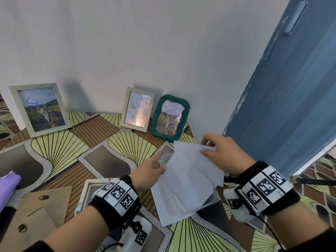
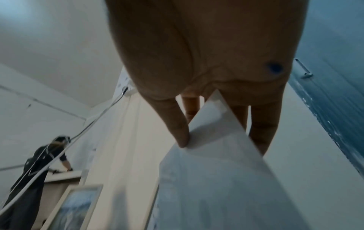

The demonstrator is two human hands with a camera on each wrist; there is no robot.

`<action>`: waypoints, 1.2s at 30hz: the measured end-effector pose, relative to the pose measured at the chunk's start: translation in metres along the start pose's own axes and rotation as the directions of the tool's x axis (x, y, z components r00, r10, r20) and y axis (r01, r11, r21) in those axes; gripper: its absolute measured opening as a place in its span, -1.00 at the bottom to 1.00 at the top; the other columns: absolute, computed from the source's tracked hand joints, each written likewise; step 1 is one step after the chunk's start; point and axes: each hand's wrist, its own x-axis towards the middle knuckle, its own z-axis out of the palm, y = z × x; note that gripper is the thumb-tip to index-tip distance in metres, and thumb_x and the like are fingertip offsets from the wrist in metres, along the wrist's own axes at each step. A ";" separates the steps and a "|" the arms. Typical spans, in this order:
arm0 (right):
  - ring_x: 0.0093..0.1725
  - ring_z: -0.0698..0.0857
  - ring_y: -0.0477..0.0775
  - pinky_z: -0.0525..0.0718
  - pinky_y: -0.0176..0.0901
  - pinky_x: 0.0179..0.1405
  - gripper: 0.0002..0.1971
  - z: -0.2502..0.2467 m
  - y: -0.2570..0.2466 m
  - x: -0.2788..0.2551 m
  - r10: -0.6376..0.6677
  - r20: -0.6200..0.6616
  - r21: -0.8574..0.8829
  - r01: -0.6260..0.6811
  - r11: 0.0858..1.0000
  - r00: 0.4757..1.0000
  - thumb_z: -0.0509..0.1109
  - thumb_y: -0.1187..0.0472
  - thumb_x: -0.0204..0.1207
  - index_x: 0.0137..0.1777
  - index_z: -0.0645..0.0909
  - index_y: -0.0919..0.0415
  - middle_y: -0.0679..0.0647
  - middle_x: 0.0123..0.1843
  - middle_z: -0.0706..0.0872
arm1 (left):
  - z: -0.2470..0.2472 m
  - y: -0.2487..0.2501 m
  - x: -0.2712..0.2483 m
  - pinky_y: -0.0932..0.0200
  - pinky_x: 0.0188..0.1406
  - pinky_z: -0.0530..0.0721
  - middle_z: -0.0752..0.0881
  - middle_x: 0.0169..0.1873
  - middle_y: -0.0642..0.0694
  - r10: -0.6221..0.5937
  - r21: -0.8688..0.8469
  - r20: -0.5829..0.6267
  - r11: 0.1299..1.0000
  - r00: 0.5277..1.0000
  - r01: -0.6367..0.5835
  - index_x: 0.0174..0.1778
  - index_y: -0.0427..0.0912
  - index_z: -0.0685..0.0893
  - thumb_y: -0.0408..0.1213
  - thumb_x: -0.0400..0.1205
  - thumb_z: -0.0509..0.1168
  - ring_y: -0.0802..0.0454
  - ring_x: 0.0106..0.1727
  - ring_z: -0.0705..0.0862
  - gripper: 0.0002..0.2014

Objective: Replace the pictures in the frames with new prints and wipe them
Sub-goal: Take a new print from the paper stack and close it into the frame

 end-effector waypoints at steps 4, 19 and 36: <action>-0.26 0.57 -0.14 0.49 -0.51 -0.39 -0.92 -0.020 -0.010 0.003 -0.058 -0.237 0.116 0.088 0.989 0.970 0.34 0.15 0.63 -0.11 0.57 0.04 -0.07 -0.20 0.66 | 0.000 0.004 -0.003 -0.12 0.31 0.66 0.64 0.41 -0.13 0.011 0.013 -0.002 1.000 1.000 -0.011 0.72 -0.08 0.09 -0.37 0.75 0.23 -0.09 0.28 0.71 -0.35; -0.04 0.82 -0.16 0.77 -0.32 -0.14 -0.49 0.071 -0.059 -0.049 0.121 -0.336 0.777 0.203 0.596 0.934 0.46 0.30 0.58 0.39 0.54 -0.25 -0.19 0.11 0.76 | -0.065 0.011 -0.124 0.22 0.60 0.14 0.06 0.49 0.70 0.349 0.488 -0.175 0.843 0.921 -0.227 0.56 0.59 -0.02 0.31 0.61 0.01 0.76 0.47 0.04 -0.42; 0.00 0.74 -0.08 0.75 -0.08 0.10 -0.26 0.152 -0.106 -0.079 -0.212 0.064 0.403 0.169 0.899 0.975 0.53 0.18 0.50 0.65 0.33 0.13 -0.03 0.15 0.72 | -0.112 -0.079 -0.199 0.14 0.64 -0.43 -0.53 0.59 0.16 -0.041 0.976 -0.027 0.214 0.999 0.036 0.61 0.05 -0.51 0.43 0.58 -0.29 0.22 0.58 -0.57 -0.16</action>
